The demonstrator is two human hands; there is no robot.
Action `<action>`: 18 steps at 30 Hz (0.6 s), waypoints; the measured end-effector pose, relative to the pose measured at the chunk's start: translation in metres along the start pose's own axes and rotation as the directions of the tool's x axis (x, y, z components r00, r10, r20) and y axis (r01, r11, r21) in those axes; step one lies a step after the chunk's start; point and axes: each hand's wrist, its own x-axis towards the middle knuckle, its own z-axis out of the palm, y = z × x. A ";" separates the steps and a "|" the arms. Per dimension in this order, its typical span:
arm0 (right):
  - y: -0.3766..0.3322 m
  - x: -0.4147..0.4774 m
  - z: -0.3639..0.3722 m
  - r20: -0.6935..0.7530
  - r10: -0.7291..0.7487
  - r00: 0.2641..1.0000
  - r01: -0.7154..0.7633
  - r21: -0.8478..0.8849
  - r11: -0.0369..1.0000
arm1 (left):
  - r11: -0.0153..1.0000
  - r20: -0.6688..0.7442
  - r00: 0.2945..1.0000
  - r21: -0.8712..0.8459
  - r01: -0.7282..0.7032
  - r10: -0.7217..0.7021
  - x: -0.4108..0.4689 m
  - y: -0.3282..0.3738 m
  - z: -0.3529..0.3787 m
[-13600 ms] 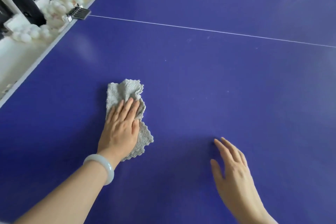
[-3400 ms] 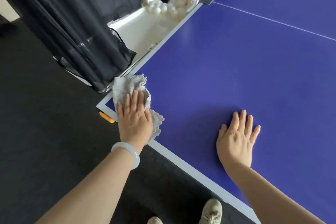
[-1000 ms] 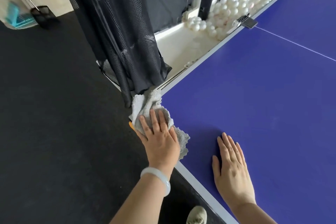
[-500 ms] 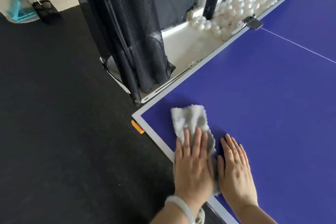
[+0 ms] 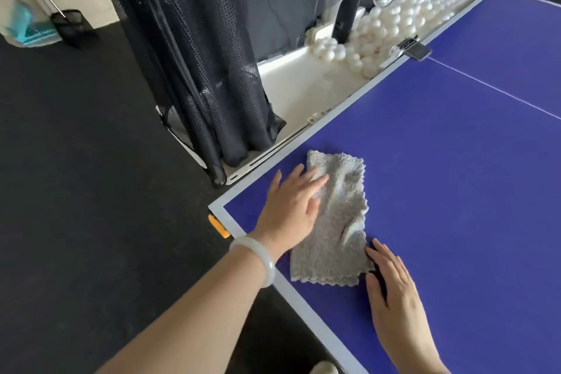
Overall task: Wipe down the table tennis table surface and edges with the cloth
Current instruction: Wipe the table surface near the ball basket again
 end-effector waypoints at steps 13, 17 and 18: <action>-0.064 0.124 0.073 0.196 -0.084 0.977 0.151 -0.361 0.920 | 0.942 -0.066 0.981 0.276 0.193 -0.182 0.002 -0.063 0.004; -0.053 0.117 0.077 0.320 -0.370 0.872 0.466 -0.312 0.828 | 0.950 -0.064 0.979 0.235 0.205 -0.195 0.003 -0.061 0.000; -0.051 0.129 0.076 0.354 -0.408 0.842 0.513 -0.292 0.807 | 0.950 -0.066 0.978 0.232 0.207 -0.197 0.004 -0.061 -0.001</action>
